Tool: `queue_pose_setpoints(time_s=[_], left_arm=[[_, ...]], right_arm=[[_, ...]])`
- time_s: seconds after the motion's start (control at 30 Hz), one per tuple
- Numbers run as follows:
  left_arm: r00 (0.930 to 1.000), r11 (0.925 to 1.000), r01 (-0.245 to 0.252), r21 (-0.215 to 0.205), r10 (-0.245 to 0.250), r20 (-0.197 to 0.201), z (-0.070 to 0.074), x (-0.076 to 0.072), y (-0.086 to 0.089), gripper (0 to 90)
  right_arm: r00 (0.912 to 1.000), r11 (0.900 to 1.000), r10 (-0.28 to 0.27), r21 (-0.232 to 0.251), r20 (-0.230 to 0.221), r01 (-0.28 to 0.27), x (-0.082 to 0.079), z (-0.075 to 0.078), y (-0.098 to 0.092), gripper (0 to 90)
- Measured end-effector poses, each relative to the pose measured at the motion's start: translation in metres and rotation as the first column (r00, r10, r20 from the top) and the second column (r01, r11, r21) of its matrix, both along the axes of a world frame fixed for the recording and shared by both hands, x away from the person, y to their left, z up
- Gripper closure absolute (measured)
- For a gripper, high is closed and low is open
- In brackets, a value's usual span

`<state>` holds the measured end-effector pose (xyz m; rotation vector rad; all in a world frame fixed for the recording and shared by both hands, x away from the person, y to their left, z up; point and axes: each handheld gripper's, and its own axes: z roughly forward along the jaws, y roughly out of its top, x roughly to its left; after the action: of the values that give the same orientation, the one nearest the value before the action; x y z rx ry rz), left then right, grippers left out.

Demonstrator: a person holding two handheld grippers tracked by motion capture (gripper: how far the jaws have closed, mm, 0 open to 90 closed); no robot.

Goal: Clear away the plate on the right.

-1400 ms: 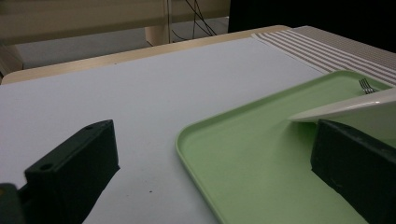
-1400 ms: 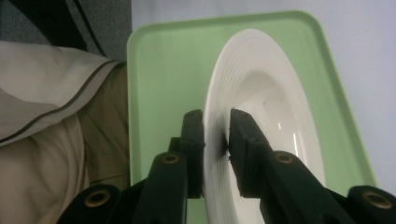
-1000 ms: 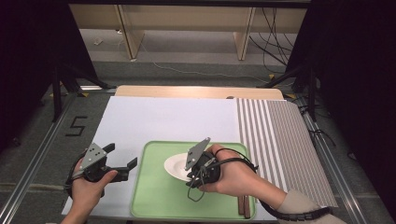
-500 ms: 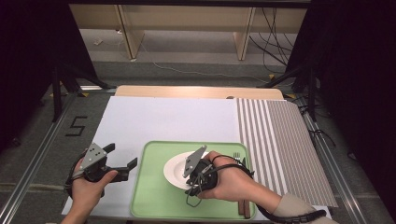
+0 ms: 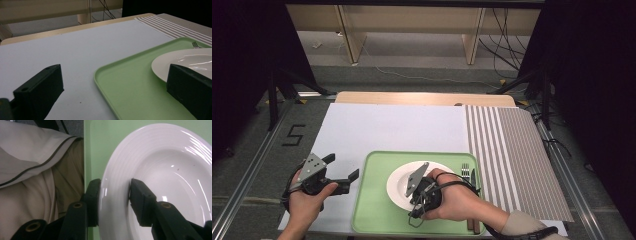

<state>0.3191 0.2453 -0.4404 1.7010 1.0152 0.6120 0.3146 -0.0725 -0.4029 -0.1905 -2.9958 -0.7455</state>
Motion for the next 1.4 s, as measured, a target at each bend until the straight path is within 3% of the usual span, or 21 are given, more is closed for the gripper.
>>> queue_pose_setpoints(time_s=[0.17, 0.23, 0.3, 0.37, 0.63, 0.83, 0.93, 1.0, 1.1, 1.23, 1.3, 1.33, 1.4], left_arm=[[1.0, 1.0, 0.0, 0.0, 0.0, -0.001, 0.0, 0.0, 0.0, 0.5], [1.0, 1.0, -0.001, -0.001, 0.001, -0.003, 0.0, 0.0, 0.0, 0.5], [1.0, 1.0, 0.0, 0.0, 0.0, -0.002, 0.0, 0.0, 0.0, 0.5], [1.0, 1.0, 0.0, 0.001, 0.0, -0.003, 0.0, 0.0, 0.0, 0.5], [1.0, 1.0, 0.002, 0.0, -0.002, -0.01, 0.0, 0.0, 0.0, 1.2], [0.9998, 0.9999, 0.009, 0.015, -0.009, -0.019, -0.001, 0.0, -0.003, 6.2], [0.9994, 0.9996, 0.012, 0.026, -0.011, -0.033, -0.001, 0.0, -0.005, 16.2], [0.999, 0.9994, 0.015, 0.031, -0.014, -0.044, -0.002, 0.0, -0.005, 23.2], [0.9976, 0.999, 0.021, 0.039, -0.018, -0.067, -0.004, 0.001, -0.005, 44.4], [0.9921, 0.9966, 0.068, 0.048, -0.062, -0.109, -0.006, 0.001, -0.006, 68.4], [0.9901, 0.9942, 0.079, 0.072, -0.07, -0.122, -0.006, 0.0, -0.007, 77.7], [0.9889, 0.9931, 0.087, 0.078, -0.077, -0.127, -0.006, 0.0, -0.008, 82.7], [0.9855, 0.9919, 0.094, 0.085, -0.081, -0.149, -0.006, -0.001, -0.009, 89.5]], right_arm=[[0.9999, 1.0, 0.011, 0.004, -0.008, -0.011, -0.001, -0.006, 0.002, 59.1], [0.9998, 1.0, -0.01, -0.01, -0.019, 0.01, -0.002, -0.006, 0.001, 58.5], [0.9991, 1.0, 0.003, 0.012, -0.043, -0.003, -0.001, -0.007, 0.001, 58.5], [0.9966, 0.997, -0.004, 0.075, -0.083, 0.01, -0.001, -0.006, 0.001, 56.6], [0.9991, 0.996, -0.026, 0.09, -0.033, 0.028, 0.006, 0.002, -0.01, 61.9], [0.9946, 0.988, -0.104, 0.118, 0.001, 0.103, 0.014, 0.003, -0.035, 79.1], [0.9885, 0.98, -0.148, 0.137, 0.03, 0.143, 0.018, 0.004, -0.051, 89.7], [0.9816, 0.971, -0.188, 0.157, 0.033, 0.18, 0.02, 0.003, -0.062, 90.0], [0.9702, 0.959, -0.238, 0.168, 0.045, 0.227, 0.021, 0.002, -0.076, 90.0], [0.955, 0.944, -0.293, 0.172, 0.049, 0.28, 0.022, -0.002, -0.094, 90.0], [0.9488, 0.939, -0.312, 0.166, 0.049, 0.3, 0.023, -0.004, -0.103, 90.0], [0.9421, 0.932, -0.332, 0.171, 0.049, 0.319, 0.023, -0.005, -0.106, 90.0], [0.9391, 0.928, -0.34, 0.179, 0.048, 0.327, 0.025, -0.008, -0.114, 90.0]])
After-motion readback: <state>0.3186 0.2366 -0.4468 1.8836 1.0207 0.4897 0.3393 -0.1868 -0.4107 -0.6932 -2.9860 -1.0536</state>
